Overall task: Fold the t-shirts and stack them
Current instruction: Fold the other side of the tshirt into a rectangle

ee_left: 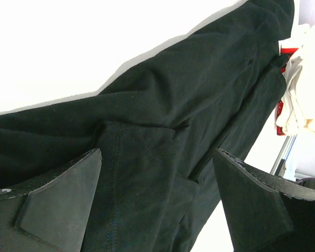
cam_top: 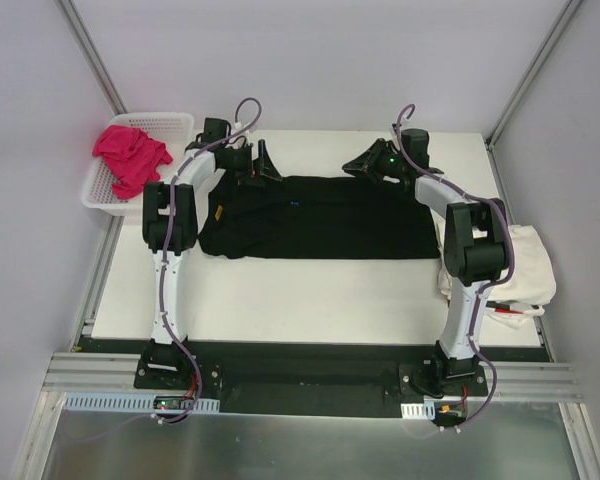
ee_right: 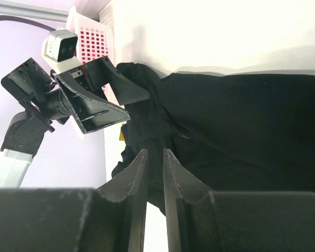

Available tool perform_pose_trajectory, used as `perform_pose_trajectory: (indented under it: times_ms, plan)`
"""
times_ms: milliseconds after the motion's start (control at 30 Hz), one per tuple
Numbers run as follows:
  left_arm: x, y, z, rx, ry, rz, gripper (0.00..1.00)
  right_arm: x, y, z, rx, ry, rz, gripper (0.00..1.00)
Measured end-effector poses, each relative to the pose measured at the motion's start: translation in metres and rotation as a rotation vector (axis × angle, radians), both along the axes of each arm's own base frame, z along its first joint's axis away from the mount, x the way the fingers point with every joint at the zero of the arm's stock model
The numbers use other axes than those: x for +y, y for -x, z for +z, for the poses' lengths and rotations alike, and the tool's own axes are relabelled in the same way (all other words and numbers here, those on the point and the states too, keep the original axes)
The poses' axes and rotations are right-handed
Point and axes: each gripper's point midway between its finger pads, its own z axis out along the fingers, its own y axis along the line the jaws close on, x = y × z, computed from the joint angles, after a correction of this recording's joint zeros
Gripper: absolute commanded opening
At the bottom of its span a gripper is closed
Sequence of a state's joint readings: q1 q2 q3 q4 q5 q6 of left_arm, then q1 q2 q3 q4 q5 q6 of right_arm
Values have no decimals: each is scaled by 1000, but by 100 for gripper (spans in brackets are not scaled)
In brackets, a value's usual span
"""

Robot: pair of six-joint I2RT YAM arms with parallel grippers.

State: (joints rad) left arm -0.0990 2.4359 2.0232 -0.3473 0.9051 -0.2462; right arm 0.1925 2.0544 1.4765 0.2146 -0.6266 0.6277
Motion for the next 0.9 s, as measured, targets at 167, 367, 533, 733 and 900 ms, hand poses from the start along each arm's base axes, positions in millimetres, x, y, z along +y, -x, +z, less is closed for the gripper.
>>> perform_pose_trajectory:
  times_ms: [167, 367, 533, 733, 900]
  plan:
    - [0, -5, 10, -18, -4, 3, 87, -9, -4, 1, -7, -4, -16, 19]
    - [3, -10, 14, -46, -27, 6, 87, -10, -6, 4, -11, -14, -19, 18]
    - [4, -8, 11, -32, -41, 10, 87, -10, -7, 6, -18, -22, -20, 18]
    - [5, -9, 11, -37, -50, 16, 88, -11, -6, 5, -15, -24, -19, 18]
    - [4, -17, 10, -52, -49, 16, 87, -15, -4, -2, 0, -23, -25, 18]
